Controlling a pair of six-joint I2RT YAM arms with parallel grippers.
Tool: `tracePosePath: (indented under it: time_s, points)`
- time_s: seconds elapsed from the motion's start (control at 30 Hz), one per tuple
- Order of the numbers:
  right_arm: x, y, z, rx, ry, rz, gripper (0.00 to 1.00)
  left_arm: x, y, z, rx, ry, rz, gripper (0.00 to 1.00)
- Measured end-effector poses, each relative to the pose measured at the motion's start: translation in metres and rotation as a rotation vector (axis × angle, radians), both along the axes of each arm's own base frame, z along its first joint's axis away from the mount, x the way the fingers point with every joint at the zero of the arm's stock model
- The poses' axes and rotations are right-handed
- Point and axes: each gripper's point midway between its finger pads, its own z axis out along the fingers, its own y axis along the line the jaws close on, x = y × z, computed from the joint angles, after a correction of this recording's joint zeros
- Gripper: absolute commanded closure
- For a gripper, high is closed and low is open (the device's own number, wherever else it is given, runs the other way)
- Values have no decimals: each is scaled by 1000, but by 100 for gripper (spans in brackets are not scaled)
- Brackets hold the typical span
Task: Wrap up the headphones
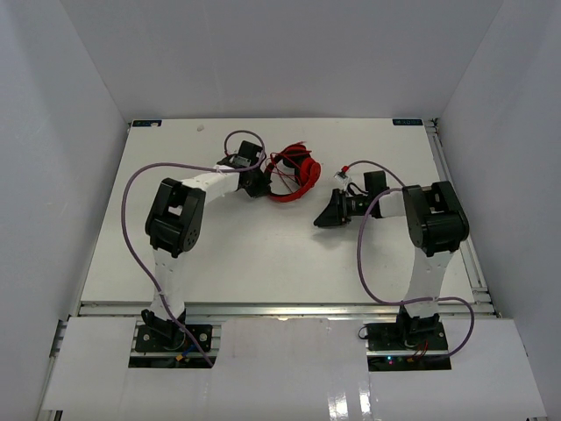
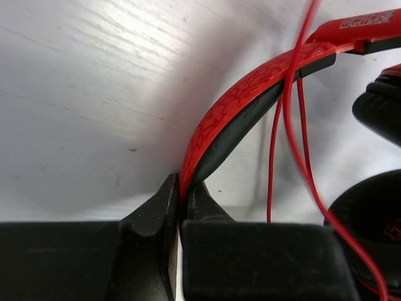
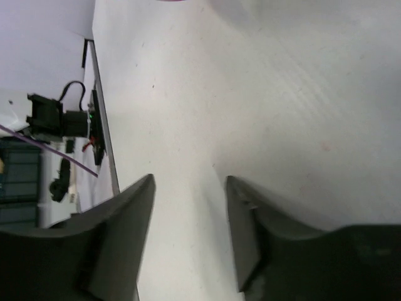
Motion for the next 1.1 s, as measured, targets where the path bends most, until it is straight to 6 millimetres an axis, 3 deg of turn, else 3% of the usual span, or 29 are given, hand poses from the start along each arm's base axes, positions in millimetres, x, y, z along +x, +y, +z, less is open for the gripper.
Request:
tracePosePath:
  time_s: [0.03,0.23,0.4,0.57,0.63,0.77,0.93,1.1]
  points:
    - [-2,-4,3,-20,-28,-6,36,1,4,0,35,2,-10,97]
    - [-18,-23,38,-112,-223,-7,33,2,18,1,207,9,-73,44]
    - [-31,-34,68,-165,-381,-1,22,7,19,12,324,-13,-157,18]
    - [-33,-45,93,-233,-544,-17,5,7,16,26,418,-62,-274,11]
    - [-34,-50,101,-261,-603,-27,10,3,18,31,455,-71,-326,10]
    - [-34,-60,112,-320,-699,-50,10,-8,26,52,520,-116,-432,10]
    - [-31,-78,123,-411,-798,-110,10,-48,49,91,558,-197,-541,8]
    - [-18,-99,136,-511,-843,-232,10,-96,64,138,486,-403,-583,5]
